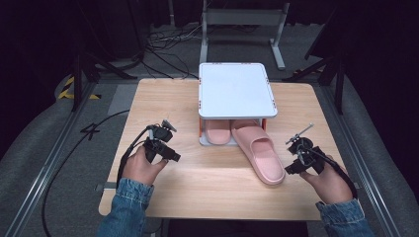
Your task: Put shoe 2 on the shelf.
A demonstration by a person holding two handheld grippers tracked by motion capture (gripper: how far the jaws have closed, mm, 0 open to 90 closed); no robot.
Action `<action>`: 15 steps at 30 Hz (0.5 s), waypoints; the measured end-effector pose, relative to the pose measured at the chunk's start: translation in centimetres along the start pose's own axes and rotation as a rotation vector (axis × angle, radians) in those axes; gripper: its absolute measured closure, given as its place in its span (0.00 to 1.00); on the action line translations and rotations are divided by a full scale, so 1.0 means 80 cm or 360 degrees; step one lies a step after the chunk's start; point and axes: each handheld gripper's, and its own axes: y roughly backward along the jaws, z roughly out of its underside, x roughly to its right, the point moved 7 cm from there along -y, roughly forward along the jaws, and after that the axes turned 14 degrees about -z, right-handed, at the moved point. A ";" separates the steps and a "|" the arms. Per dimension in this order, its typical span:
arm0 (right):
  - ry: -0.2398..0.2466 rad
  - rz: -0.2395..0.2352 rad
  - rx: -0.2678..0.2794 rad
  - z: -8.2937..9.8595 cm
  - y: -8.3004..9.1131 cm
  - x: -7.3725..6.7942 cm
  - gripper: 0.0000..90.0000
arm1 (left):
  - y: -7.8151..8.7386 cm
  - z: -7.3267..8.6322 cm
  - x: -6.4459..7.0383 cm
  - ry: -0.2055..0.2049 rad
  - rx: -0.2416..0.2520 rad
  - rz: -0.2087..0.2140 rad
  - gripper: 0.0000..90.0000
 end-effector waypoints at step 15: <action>0.0021 -0.0055 -0.0269 0.038 -0.049 -0.007 0.67 | 0.000 0.001 0.002 -0.0003 -0.0006 -0.0009 0.62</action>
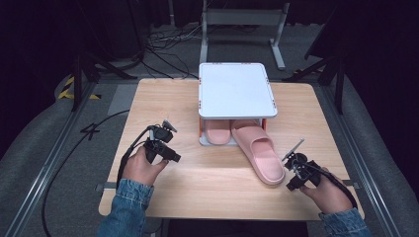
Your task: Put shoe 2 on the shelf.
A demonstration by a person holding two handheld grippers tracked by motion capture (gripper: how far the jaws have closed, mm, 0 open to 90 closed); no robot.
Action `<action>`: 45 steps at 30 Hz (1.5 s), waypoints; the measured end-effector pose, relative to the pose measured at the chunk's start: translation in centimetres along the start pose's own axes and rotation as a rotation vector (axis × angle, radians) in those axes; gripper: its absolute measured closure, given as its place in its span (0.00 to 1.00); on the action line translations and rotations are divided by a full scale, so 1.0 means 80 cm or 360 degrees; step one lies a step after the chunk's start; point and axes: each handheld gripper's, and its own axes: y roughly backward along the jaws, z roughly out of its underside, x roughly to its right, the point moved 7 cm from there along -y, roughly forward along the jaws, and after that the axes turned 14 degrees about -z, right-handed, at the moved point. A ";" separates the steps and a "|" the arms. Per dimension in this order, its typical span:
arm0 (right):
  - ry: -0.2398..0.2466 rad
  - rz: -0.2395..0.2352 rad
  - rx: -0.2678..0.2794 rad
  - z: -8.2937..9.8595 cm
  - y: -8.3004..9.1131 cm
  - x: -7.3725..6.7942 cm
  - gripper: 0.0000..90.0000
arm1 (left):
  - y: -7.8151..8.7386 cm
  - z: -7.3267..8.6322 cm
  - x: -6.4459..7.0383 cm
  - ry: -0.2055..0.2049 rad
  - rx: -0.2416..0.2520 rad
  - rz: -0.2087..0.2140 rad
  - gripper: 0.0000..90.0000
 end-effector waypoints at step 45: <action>0.0159 0.0012 0.0219 -0.104 -0.027 -0.068 0.64 | -0.001 0.009 -0.003 0.0021 -0.0002 0.0001 0.63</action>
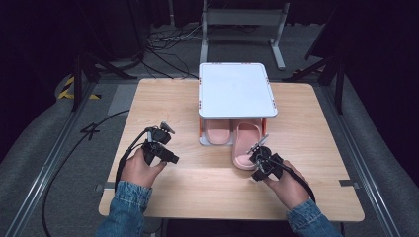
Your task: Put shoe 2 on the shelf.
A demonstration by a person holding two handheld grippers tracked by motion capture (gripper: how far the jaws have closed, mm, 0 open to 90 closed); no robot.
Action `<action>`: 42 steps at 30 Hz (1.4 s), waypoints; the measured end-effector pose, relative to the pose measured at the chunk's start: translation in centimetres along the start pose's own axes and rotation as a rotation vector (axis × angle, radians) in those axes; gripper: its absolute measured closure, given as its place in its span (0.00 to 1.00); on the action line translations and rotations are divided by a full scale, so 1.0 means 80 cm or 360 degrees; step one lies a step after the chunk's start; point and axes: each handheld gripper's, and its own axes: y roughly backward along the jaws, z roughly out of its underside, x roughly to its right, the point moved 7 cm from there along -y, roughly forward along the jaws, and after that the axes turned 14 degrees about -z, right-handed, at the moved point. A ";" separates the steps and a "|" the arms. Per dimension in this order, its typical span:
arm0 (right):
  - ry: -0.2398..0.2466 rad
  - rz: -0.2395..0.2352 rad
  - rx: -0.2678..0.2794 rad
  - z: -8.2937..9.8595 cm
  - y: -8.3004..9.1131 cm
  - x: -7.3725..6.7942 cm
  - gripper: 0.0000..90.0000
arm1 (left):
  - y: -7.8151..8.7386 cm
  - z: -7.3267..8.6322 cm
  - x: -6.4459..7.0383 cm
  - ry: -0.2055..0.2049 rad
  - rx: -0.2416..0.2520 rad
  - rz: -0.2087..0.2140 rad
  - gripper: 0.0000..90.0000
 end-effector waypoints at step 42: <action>-0.0024 -0.0016 0.0246 -0.060 -0.008 0.030 0.79 | -0.005 0.003 -0.001 -0.0005 -0.0020 -0.0014 0.63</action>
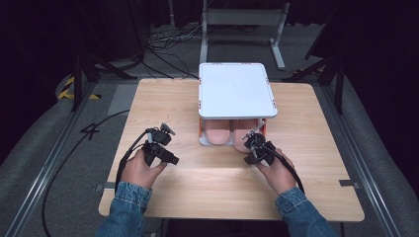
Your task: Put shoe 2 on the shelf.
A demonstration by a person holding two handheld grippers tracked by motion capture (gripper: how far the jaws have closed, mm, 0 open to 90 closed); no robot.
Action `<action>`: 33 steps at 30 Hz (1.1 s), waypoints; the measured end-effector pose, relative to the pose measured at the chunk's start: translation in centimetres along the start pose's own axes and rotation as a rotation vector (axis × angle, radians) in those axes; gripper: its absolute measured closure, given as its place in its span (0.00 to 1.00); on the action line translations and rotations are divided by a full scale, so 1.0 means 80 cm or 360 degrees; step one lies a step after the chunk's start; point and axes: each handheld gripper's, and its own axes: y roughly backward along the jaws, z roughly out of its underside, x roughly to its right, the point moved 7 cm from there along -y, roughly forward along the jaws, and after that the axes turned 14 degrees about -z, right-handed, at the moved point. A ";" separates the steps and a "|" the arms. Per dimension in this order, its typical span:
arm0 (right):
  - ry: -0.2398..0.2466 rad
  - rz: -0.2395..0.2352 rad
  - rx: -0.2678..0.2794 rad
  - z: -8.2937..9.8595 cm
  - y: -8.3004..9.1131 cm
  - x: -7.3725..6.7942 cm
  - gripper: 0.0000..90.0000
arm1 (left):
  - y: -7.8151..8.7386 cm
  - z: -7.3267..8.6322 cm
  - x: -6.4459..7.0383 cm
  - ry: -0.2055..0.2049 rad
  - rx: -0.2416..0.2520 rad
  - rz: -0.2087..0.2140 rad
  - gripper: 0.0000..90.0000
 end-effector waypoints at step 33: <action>0.0028 0.0028 0.0134 -0.016 0.041 0.010 0.70 | 0.002 0.008 -0.003 0.0024 0.0018 0.0002 0.62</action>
